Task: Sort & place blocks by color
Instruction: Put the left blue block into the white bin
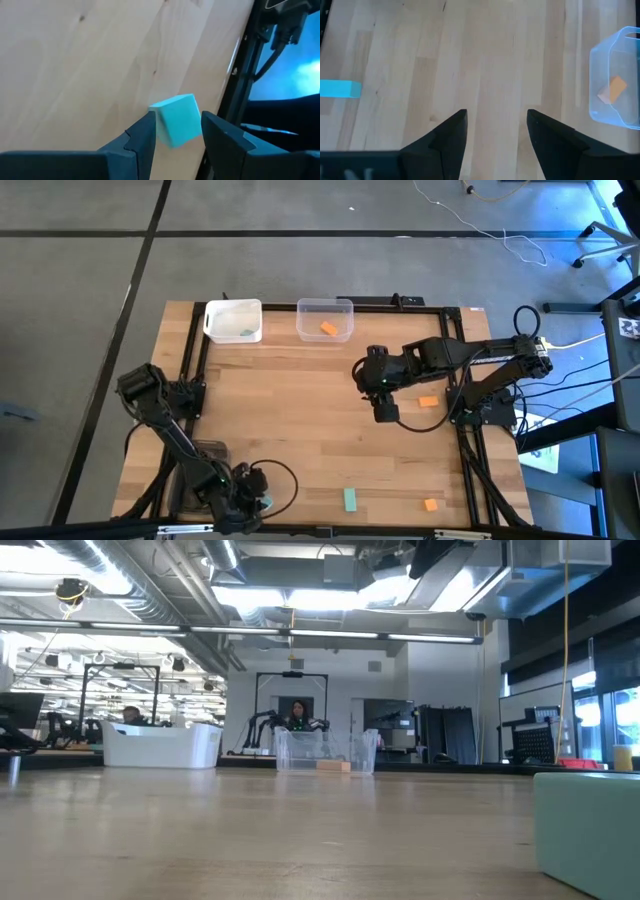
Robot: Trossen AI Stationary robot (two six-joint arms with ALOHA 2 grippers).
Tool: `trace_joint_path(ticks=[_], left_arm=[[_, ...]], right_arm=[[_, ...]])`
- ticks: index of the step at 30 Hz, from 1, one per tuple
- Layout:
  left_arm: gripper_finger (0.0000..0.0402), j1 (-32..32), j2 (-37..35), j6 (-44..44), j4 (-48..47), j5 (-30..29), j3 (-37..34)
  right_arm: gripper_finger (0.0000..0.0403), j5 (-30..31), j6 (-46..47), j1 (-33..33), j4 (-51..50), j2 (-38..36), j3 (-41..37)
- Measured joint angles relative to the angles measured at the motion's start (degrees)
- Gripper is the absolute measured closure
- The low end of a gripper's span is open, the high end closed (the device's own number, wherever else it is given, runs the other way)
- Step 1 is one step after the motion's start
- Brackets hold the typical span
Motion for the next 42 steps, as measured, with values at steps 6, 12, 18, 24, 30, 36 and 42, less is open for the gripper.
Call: trace_joint_path(ticks=[6,12,18,24,30,36,42], left_arm=[[0.0253,0.86,1.98,-1.09,1.62,1.45,0.02],[0.0252,1.03,2.31,-1.25,0.60,2.62,0.02],[0.0252,1.05,1.99,-1.35,-3.49,3.30,0.20],[0.0252,2.70,1.87,-2.91,-7.16,6.44,0.24],[0.0252,5.54,1.83,-0.73,-8.84,8.19,0.26],[0.0252,8.44,1.72,0.38,-10.39,9.56,0.33],[0.0253,11.73,1.36,2.85,-11.30,8.03,0.31]], right_arm=[[0.0196,-0.01,0.00,0.00,0.01,0.00,0.00],[0.0196,-0.01,0.00,0.00,0.00,0.00,0.00],[0.0196,-0.01,0.00,0.00,0.00,0.00,0.00],[0.0196,-0.04,0.00,0.00,0.02,0.00,0.00],[0.0196,0.72,-0.07,0.00,0.26,0.00,0.00],[0.0196,0.86,-0.15,0.01,0.36,0.00,0.00],[0.0196,0.88,-0.15,0.01,0.77,0.00,0.00]])
